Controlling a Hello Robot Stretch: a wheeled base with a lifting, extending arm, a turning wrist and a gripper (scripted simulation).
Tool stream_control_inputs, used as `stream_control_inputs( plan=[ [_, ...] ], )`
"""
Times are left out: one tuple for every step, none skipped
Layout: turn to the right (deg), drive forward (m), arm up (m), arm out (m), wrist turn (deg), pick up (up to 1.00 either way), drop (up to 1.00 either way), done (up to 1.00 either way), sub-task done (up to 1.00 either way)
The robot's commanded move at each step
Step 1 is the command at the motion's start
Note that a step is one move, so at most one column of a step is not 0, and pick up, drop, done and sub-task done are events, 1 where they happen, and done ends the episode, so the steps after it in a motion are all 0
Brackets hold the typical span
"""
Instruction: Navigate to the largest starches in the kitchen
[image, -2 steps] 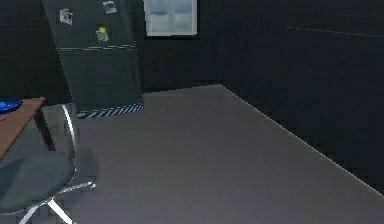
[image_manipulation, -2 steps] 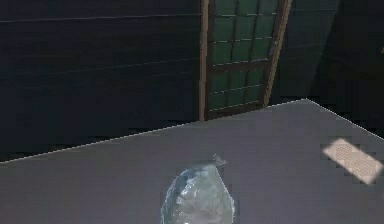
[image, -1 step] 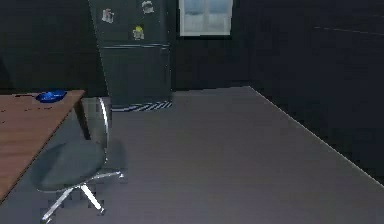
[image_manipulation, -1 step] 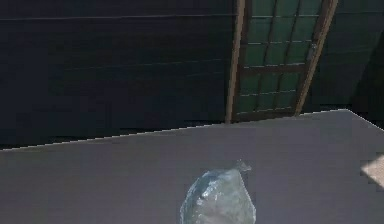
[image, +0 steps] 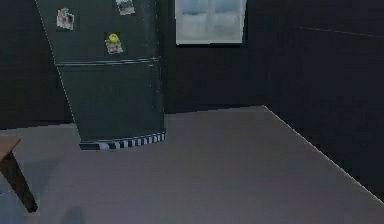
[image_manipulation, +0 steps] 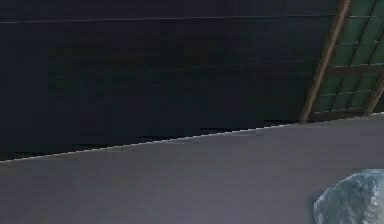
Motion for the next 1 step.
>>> stream_control_inputs(
  plan=[
    [-9.0,0.0,0.0,0.0,0.0,0.0,0.0,0.0,0.0]
  ],
)
